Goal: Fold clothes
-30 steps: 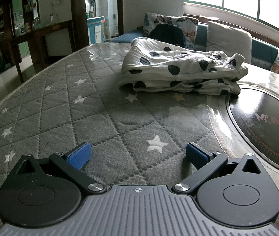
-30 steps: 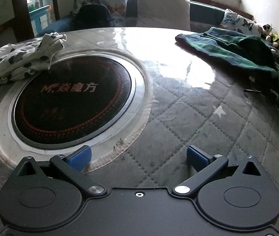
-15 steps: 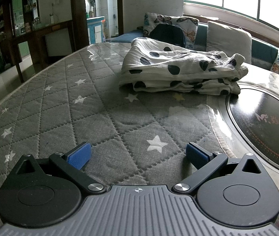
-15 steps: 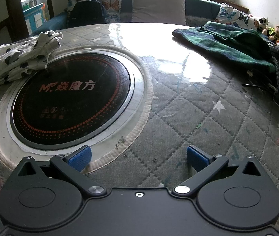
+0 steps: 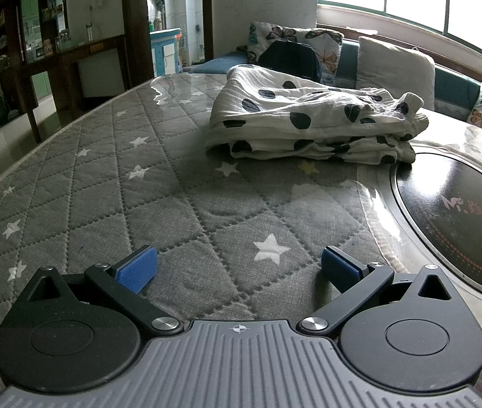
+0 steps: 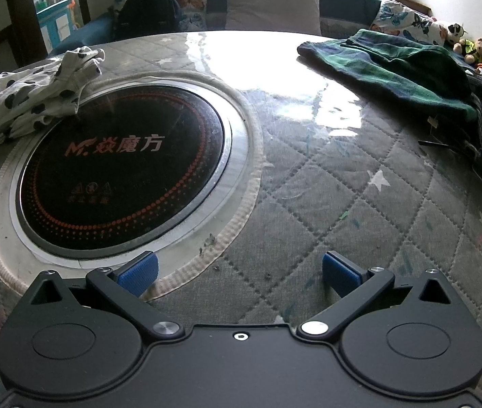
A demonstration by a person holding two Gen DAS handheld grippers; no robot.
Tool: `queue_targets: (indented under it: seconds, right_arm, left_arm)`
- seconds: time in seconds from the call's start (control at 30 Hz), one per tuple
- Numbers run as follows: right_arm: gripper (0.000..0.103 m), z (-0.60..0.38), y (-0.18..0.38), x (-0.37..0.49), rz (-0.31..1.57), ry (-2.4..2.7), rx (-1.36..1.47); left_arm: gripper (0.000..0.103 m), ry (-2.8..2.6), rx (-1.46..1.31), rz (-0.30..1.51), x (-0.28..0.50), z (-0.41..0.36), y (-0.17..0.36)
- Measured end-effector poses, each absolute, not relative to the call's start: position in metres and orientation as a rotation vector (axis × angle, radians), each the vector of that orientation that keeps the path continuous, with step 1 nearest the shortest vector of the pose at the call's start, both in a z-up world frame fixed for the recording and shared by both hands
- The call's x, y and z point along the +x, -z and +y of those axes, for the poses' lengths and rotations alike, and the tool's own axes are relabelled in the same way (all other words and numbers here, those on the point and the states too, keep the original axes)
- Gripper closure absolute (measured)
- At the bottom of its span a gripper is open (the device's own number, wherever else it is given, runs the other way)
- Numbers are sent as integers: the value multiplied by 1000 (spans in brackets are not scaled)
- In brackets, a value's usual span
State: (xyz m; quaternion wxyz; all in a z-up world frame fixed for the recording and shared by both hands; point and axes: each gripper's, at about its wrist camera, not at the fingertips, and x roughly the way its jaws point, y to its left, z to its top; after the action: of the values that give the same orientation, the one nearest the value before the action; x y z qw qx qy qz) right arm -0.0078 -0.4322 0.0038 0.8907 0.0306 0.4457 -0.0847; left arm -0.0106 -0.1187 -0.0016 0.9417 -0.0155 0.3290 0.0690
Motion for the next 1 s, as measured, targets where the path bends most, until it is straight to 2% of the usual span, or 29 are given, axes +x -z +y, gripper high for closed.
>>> queue_targets:
  seconds: [1.0]
  right_arm:
    - [0,-437,-5,-12,907,122,77]
  left_arm:
    - [0,-141,-32,671,-10,-118,2]
